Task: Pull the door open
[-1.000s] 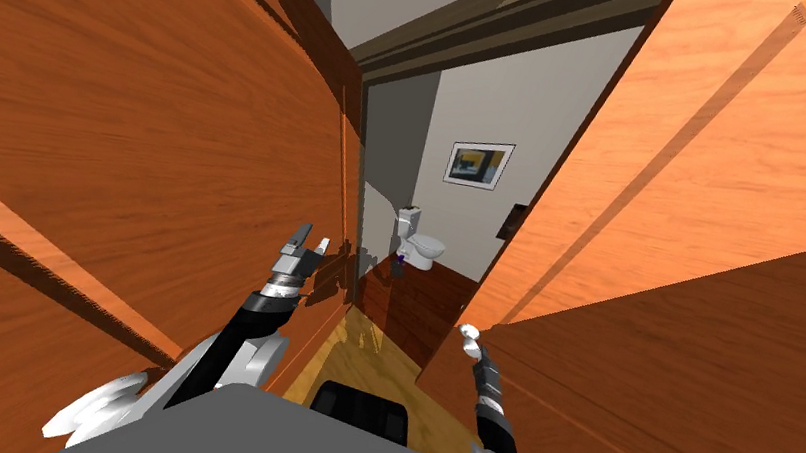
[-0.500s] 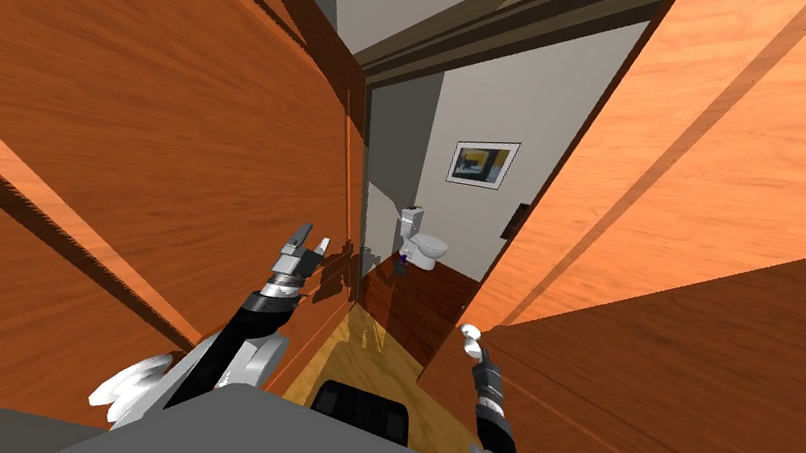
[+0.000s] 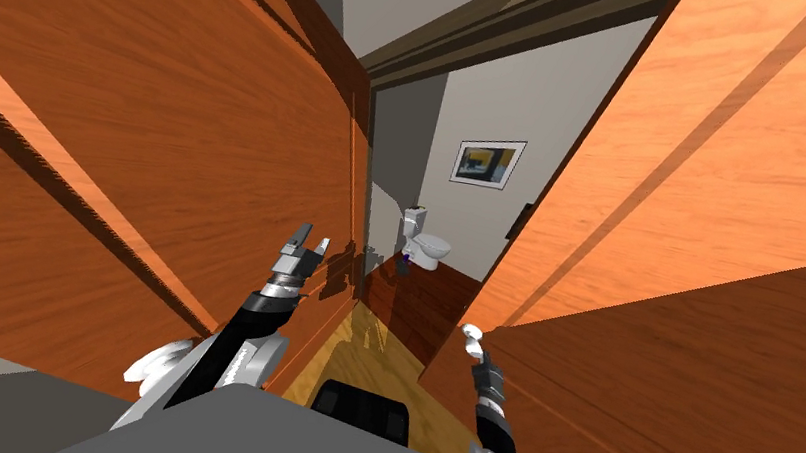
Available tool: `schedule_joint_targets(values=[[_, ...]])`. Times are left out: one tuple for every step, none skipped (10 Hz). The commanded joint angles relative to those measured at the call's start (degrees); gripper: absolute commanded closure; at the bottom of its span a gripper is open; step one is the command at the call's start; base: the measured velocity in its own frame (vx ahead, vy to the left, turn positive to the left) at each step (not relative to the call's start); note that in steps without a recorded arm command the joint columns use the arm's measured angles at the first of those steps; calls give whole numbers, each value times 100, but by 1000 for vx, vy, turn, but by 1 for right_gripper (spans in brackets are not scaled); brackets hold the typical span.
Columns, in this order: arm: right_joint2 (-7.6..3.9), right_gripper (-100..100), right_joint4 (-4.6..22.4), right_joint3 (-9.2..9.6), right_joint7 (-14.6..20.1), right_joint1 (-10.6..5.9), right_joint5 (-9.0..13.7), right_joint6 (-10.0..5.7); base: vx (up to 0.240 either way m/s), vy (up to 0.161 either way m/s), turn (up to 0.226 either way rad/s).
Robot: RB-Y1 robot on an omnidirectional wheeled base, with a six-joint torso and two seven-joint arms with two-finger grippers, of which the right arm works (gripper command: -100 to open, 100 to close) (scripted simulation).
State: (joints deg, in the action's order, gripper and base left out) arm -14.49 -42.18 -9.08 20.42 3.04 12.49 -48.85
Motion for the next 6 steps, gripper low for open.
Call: schedule_joint_targets(values=[[22, 100, 34, 80, 172, -109, 24, -109, -34, -10, 40], [15, 100, 28, 109, 391, -106, 130, -99, -40, -8, 70], [3, -100, 109, 90, 485, -77, 199, 10, -45, -22, 26], [18, -100, 97, 112, 617, -84, 252, 16, -59, -24, -10], [35, -100, 83, 138, 768, -92, 313, 24, -66, -14, 1], [55, -100, 66, 170, 951, -101, 386, 33, -89, 31, 69]])
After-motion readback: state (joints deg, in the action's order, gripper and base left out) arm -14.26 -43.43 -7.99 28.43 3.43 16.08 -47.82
